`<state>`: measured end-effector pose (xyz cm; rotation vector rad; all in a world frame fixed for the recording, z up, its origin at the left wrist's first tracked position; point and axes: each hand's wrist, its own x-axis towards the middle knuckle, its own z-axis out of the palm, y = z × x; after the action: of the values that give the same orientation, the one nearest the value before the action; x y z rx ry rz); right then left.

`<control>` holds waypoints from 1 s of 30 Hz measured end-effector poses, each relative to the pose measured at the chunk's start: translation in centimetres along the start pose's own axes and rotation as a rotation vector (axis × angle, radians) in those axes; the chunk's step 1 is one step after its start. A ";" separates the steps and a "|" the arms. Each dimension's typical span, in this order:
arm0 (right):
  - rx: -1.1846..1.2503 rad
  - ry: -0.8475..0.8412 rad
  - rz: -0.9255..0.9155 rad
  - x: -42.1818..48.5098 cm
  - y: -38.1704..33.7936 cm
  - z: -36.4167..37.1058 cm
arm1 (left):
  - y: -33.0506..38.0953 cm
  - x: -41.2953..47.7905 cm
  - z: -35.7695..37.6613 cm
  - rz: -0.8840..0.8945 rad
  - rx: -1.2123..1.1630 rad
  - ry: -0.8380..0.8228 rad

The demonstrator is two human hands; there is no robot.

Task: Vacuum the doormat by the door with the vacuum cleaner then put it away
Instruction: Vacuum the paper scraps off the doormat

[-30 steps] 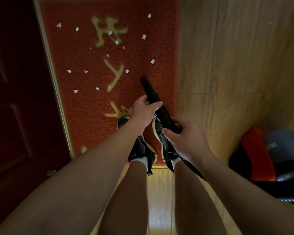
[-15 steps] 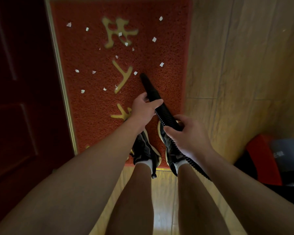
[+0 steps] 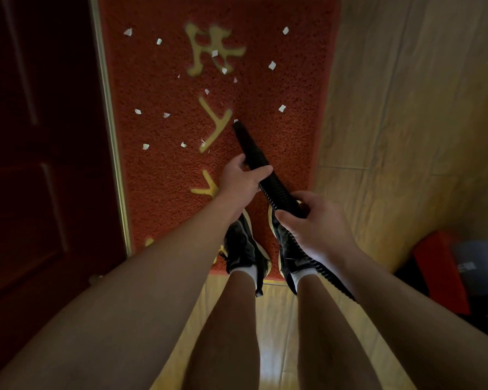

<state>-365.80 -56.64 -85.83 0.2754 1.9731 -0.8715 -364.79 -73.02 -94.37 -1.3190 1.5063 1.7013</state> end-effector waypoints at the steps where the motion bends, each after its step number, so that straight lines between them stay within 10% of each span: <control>1: -0.001 -0.001 -0.002 0.0 0.0 0.0 | -0.1 0.1 -0.1 0.001 -0.004 0.002; 30: -0.179 -0.064 -0.045 -1.0 -1.1 3.4 | -3.9 -1.9 -4.1 -0.035 -0.102 0.080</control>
<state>-363.58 -59.52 -85.60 0.0988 1.9891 -0.7170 -359.32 -75.47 -94.09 -1.4731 1.4482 1.7425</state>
